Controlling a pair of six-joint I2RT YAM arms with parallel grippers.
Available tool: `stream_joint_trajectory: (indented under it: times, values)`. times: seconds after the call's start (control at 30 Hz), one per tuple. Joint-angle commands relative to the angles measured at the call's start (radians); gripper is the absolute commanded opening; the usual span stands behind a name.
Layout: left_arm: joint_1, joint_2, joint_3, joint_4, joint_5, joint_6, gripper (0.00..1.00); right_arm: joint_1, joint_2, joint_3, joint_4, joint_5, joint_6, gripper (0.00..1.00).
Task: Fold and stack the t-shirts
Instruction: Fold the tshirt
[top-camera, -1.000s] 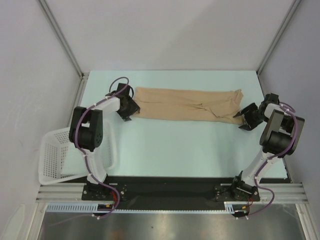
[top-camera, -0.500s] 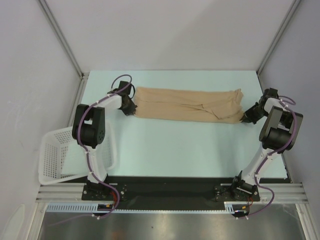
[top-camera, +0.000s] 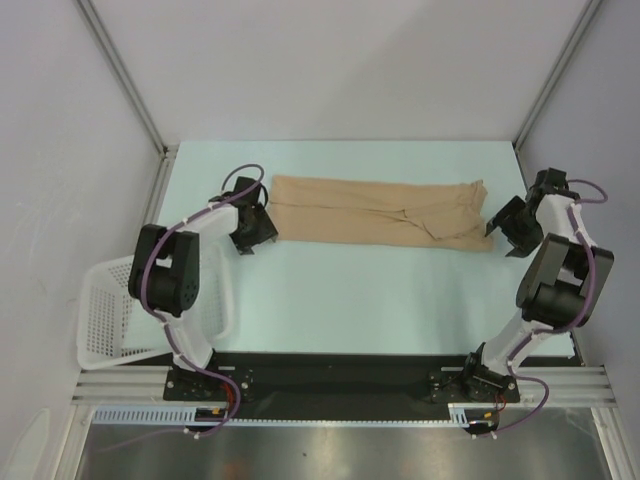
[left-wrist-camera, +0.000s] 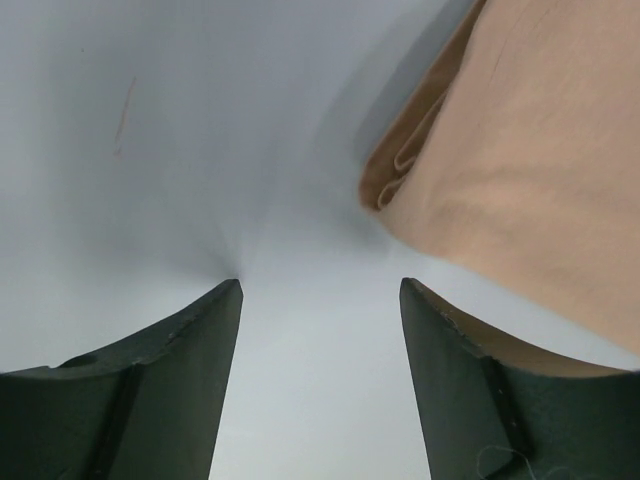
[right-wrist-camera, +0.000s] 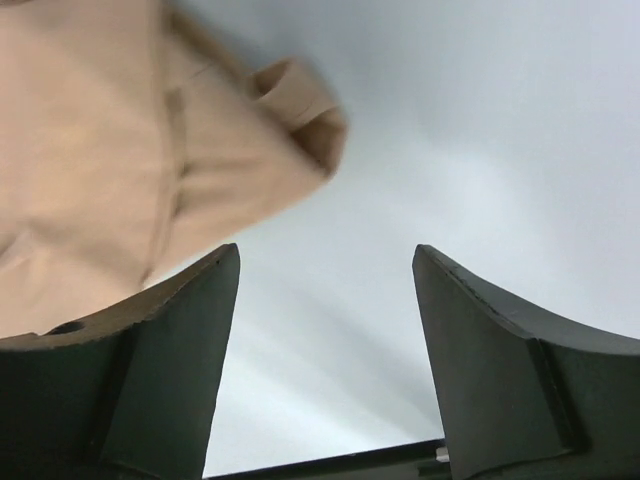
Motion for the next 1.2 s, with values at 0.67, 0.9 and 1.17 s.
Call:
stream_joint_trajectory:
  times: [0.67,0.9,1.17]
  values:
    - [-0.098,-0.16,0.124,0.065,0.597,0.325,0.53,0.1,0.059,-0.017,0.268,-0.236,0.217,0.42]
    - [-0.098,-0.154,0.164,0.003,0.594,0.322,0.53,0.088,0.107,0.02,0.239,-0.239,0.196,0.39]
    - [-0.098,-0.152,0.173,0.009,0.584,0.308,0.52,0.086,0.122,-0.002,0.26,-0.23,0.188,0.41]
